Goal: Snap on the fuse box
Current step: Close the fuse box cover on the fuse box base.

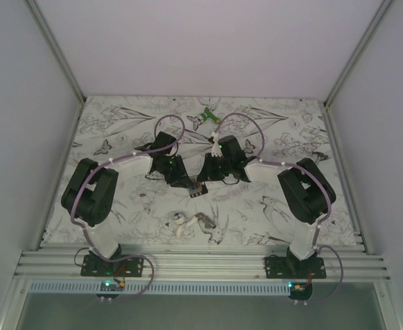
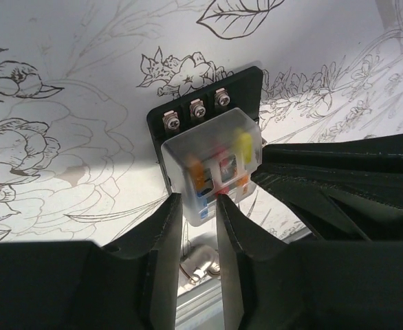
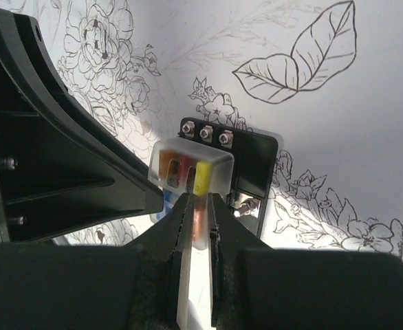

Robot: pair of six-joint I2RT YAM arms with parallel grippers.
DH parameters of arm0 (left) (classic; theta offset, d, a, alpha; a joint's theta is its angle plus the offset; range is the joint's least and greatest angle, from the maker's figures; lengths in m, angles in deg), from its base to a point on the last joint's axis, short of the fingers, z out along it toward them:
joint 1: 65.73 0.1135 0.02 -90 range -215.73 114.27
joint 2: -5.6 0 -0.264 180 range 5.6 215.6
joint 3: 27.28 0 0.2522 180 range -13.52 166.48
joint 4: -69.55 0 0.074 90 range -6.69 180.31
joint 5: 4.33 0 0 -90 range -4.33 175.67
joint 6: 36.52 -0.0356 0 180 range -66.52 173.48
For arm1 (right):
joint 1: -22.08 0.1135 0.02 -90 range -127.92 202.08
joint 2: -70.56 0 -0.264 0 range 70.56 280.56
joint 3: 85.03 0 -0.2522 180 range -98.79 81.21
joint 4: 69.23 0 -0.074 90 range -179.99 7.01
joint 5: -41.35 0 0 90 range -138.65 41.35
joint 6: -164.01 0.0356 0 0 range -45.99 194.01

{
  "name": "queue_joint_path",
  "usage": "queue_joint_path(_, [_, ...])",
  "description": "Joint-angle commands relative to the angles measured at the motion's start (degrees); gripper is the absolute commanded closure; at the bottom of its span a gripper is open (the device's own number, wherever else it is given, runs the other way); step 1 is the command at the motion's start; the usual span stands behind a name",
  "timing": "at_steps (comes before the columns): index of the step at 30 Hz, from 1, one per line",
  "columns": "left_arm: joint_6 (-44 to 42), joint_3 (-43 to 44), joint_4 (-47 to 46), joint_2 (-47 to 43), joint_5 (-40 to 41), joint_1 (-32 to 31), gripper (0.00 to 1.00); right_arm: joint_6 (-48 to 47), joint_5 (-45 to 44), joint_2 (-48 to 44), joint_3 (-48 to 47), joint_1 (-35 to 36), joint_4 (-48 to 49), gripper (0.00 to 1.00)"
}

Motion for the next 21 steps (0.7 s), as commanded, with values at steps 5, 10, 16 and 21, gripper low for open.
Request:
queue_joint_path(5, [1.6,-9.3,1.7,4.2,5.2,1.3,0.78,-6.7,-7.1,4.7,-1.3,5.2,-12.9,0.86])
queue_joint_path(10, [1.8,-9.2,0.7,1.9,3.6,0.8,0.75,-7.8,-8.9,1.2,-0.8,5.5,-12.0,0.85])
queue_joint_path(16, [0.1,-8.3,0.9,-8.2,5.3,0.4,0.62,-10.6,-15.7,-8.5,-0.1,5.2,-11.6,0.72])
queue_joint_path(21, [-3.7,-8.7,2.9,-18.3,12.2,1.1,0.38,-13.6,-27.7,-20.5,3.2,1.0,-11.7,0.55])
